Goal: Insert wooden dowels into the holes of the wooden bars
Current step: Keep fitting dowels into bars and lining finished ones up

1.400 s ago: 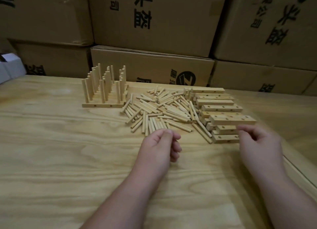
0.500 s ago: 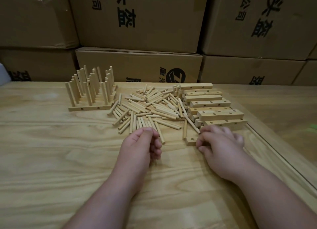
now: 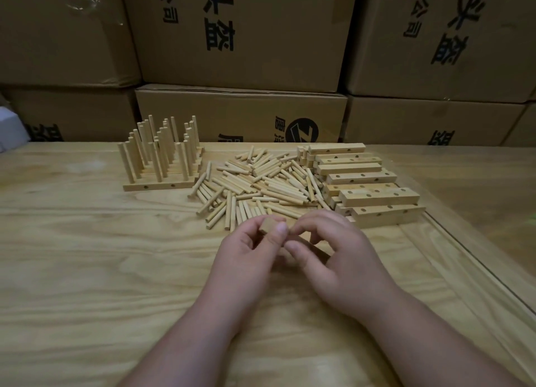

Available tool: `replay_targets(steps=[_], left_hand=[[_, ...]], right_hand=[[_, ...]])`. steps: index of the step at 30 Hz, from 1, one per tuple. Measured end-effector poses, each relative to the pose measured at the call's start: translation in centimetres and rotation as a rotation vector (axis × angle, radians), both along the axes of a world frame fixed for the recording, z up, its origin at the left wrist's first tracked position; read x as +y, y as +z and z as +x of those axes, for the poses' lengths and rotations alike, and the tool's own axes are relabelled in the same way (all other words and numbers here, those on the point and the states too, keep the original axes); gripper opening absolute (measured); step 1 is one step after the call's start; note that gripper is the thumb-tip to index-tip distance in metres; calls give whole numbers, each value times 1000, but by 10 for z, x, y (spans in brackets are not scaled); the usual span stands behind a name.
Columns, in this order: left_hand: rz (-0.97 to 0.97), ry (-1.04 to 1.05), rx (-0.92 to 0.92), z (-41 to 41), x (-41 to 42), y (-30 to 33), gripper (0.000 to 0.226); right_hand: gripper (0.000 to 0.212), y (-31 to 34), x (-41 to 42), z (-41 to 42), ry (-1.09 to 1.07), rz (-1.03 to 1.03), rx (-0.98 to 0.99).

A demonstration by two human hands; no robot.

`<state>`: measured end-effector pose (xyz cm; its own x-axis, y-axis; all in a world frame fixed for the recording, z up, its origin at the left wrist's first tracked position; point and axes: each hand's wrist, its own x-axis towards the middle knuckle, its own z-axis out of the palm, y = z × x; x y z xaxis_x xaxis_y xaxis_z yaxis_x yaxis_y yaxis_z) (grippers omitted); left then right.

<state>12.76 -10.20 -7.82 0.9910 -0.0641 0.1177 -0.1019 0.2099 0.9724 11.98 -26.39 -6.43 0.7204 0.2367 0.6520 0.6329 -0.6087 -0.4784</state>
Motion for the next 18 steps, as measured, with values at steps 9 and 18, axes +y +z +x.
replay_targets(steps=[9, 18], left_hand=[[-442, 246, 226, 5, 8, 12, 41], [-587, 89, 213, 7, 13, 8, 32]], right_hand=[[65, -13, -1, 14, -87, -222, 393], [22, -19, 3, 19, -269, -376, 259]])
